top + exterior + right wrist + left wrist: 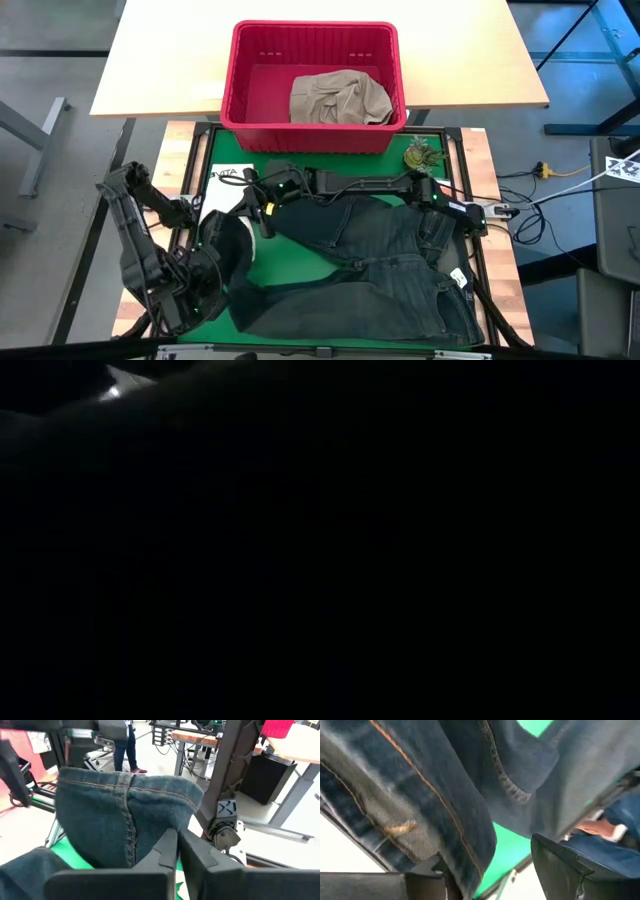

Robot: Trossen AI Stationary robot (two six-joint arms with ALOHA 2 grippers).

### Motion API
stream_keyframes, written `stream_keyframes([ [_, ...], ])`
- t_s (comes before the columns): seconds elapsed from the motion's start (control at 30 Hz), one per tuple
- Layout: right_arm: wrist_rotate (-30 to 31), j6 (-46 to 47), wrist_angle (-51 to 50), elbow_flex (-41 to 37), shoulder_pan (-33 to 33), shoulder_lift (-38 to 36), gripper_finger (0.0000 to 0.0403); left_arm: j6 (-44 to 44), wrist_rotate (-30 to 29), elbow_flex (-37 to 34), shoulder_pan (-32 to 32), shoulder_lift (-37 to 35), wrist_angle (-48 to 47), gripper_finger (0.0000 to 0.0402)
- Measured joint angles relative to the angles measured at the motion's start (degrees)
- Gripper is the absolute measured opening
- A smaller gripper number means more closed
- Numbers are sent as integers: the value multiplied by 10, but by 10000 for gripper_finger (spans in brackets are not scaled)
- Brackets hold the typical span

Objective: Fold Laundry from Bin
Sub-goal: Fold the dark blue jeans

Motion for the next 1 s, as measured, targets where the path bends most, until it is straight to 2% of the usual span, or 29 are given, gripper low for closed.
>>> stream_keyframes([
  [0.3,33,32,-17,-1,-1,-12,164,0,12,-41,0,0,0,188],
  [0.43,40,27,-57,-1,-1,-51,202,4,13,-41,-1,0,0,172],
  [0.7,39,26,-259,0,-4,-147,217,4,46,-41,-4,0,0,146],
  [1.0,34,26,-444,0,-3,-195,211,0,50,-41,-4,0,1,101],
])
